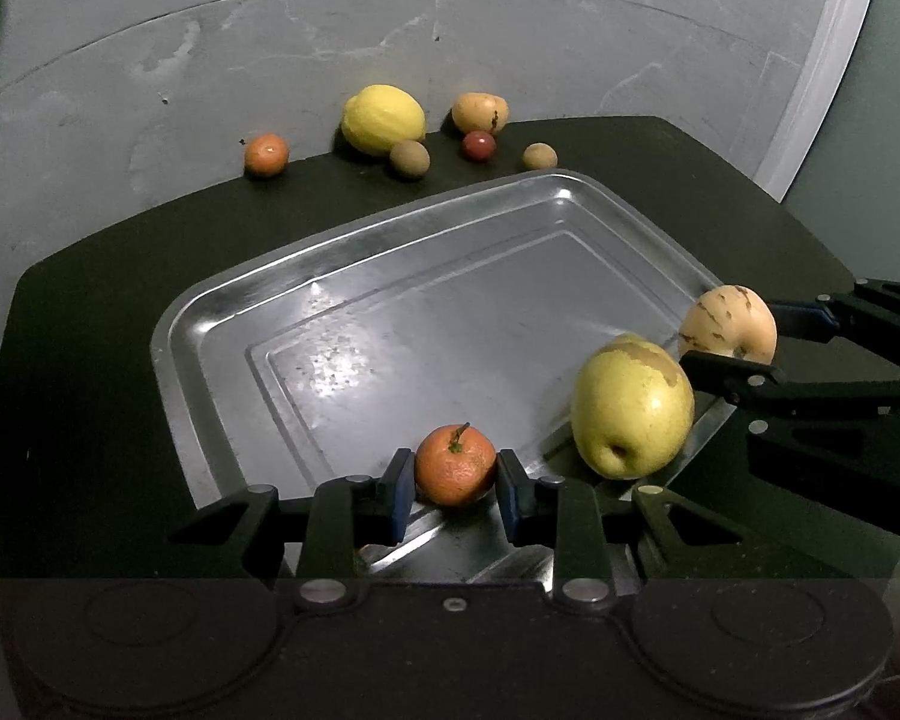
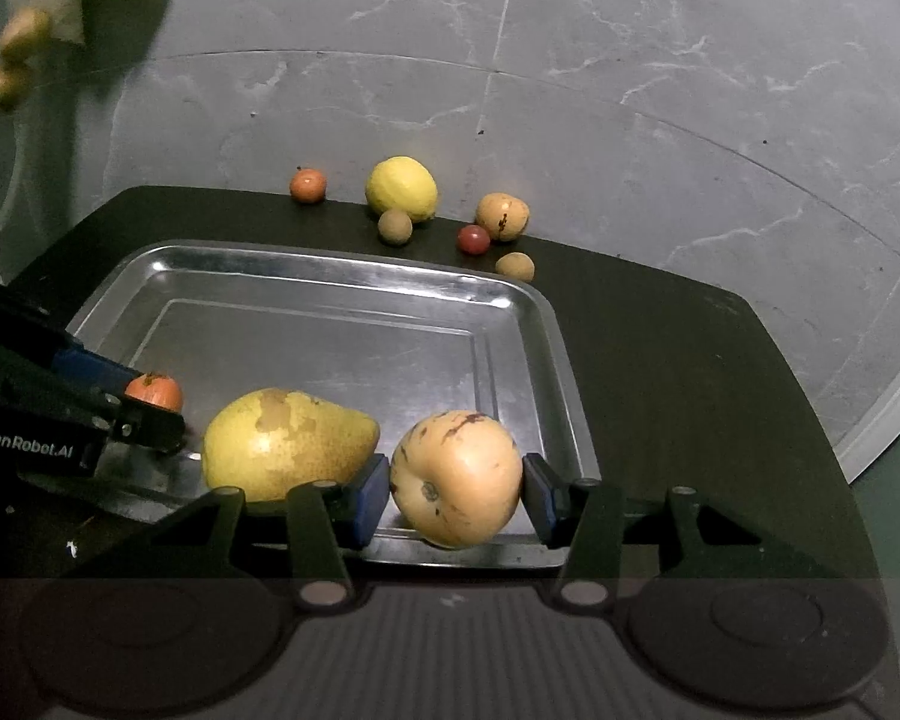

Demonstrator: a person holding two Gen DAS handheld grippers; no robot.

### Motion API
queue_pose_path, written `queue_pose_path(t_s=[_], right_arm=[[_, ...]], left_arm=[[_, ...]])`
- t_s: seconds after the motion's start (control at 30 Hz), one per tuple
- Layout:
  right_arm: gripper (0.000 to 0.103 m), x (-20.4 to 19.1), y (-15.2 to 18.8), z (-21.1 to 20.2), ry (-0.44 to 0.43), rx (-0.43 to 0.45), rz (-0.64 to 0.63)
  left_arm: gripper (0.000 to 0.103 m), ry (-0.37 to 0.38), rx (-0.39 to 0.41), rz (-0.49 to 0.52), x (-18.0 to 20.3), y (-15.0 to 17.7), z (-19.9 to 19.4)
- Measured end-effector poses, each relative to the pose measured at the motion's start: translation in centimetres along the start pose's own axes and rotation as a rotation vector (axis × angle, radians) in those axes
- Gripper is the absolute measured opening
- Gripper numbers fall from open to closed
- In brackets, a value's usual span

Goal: Organize fruits
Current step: 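Carry the apple and the tangerine over the steel tray, then release the apple with the right gripper while the left gripper releases the tangerine into the tray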

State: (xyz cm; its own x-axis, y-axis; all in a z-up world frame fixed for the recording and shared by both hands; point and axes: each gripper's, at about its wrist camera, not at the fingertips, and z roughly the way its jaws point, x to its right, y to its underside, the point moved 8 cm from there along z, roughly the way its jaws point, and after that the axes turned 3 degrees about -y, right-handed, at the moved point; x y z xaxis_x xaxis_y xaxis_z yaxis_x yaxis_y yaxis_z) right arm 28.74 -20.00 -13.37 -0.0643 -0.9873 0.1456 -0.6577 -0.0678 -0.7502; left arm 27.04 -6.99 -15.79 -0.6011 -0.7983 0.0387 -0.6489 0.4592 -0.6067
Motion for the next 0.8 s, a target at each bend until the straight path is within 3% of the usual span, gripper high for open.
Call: queue_pose_path(t_s=[0.63, 0.73, 0.8], right_arm=[[0.053, 0.19, -0.12, 0.66, -0.002, -0.003, 0.010], [0.054, 0.12, -0.10, 0.80, -0.003, -0.009, 0.010], [0.058, 0.10, -0.14, 0.78, -0.001, -0.014, 0.010]], left_arm=[[0.031, 0.016, -0.016, -0.001, 0.16, 0.05, 0.41], [0.036, 0.020, -0.017, -0.002, 0.17, -0.02, 0.30], [0.045, 0.021, -0.010, -0.003, 0.11, -0.13, -0.01]])
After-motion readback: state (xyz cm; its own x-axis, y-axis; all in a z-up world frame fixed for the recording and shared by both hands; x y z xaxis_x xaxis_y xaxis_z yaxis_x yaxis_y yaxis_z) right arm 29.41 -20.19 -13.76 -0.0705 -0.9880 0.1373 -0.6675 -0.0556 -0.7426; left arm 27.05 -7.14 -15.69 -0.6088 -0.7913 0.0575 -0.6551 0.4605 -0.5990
